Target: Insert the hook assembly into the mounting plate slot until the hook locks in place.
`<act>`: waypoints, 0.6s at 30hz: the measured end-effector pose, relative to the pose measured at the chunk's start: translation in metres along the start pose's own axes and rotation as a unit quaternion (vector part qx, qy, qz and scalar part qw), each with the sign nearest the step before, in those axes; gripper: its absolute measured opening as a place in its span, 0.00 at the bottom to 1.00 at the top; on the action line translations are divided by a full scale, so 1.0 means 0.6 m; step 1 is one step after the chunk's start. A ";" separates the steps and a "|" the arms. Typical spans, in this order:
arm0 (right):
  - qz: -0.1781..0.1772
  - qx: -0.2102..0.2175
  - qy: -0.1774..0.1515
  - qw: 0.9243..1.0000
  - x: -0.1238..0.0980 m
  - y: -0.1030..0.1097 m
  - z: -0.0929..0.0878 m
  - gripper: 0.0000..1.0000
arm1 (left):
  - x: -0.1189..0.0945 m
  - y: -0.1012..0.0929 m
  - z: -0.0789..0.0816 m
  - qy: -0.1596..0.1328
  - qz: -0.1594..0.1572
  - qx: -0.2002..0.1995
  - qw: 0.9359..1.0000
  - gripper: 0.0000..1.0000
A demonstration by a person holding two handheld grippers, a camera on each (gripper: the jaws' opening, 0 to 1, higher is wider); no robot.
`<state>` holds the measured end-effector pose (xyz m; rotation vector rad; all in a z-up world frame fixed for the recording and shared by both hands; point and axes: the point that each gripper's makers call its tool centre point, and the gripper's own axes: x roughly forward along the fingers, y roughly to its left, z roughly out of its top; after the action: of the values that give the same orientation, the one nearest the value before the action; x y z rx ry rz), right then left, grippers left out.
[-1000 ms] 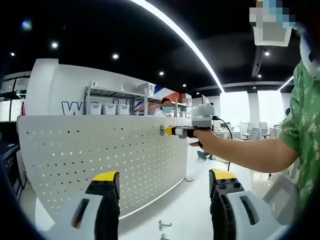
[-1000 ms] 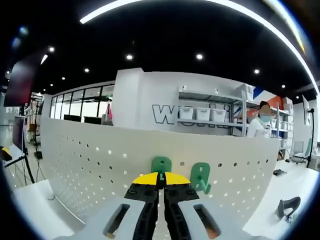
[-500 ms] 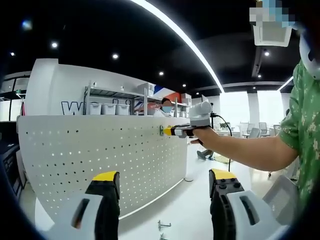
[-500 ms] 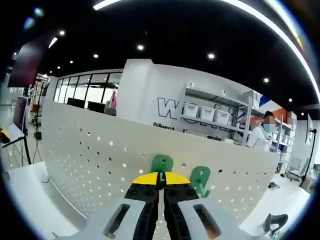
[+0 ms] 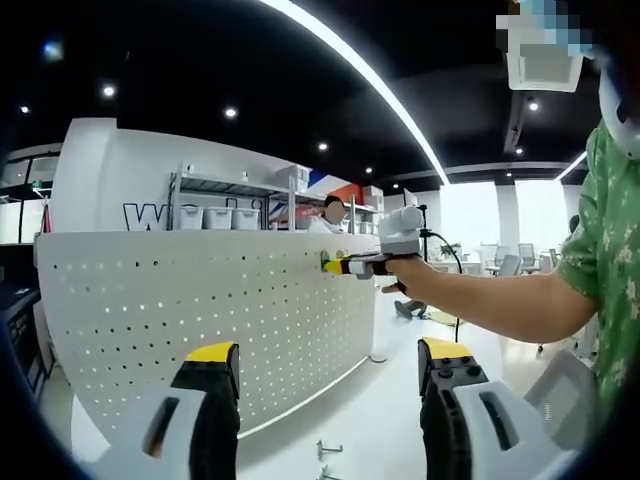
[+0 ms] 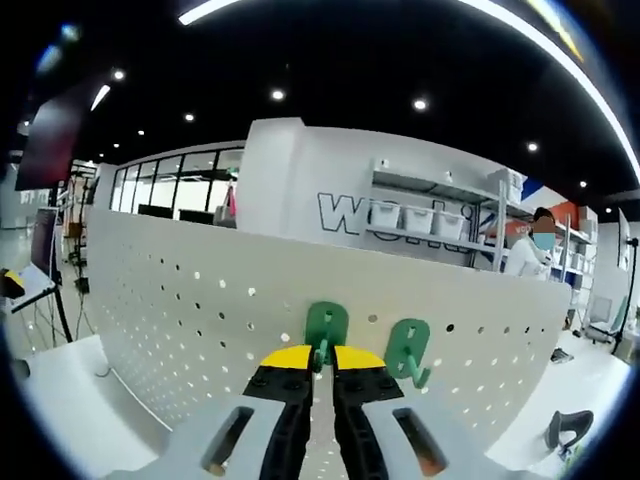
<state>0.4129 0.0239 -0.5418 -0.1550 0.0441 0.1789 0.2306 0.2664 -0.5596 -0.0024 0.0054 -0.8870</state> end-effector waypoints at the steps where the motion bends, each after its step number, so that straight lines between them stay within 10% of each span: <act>1: -0.002 -0.004 -0.004 1.000 -0.003 0.001 0.000 0.06 | 0.000 -0.001 0.000 0.000 -0.001 0.000 1.000 0.75; 18: 0.001 -0.004 -0.016 1.000 -0.031 0.002 -0.007 0.17 | 0.001 -0.006 0.004 -0.001 -0.003 0.004 1.000 0.75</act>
<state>0.3942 0.0214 -0.5450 -0.1609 0.0107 0.1832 0.2283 0.2635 -0.5574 0.0044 -0.0002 -0.8939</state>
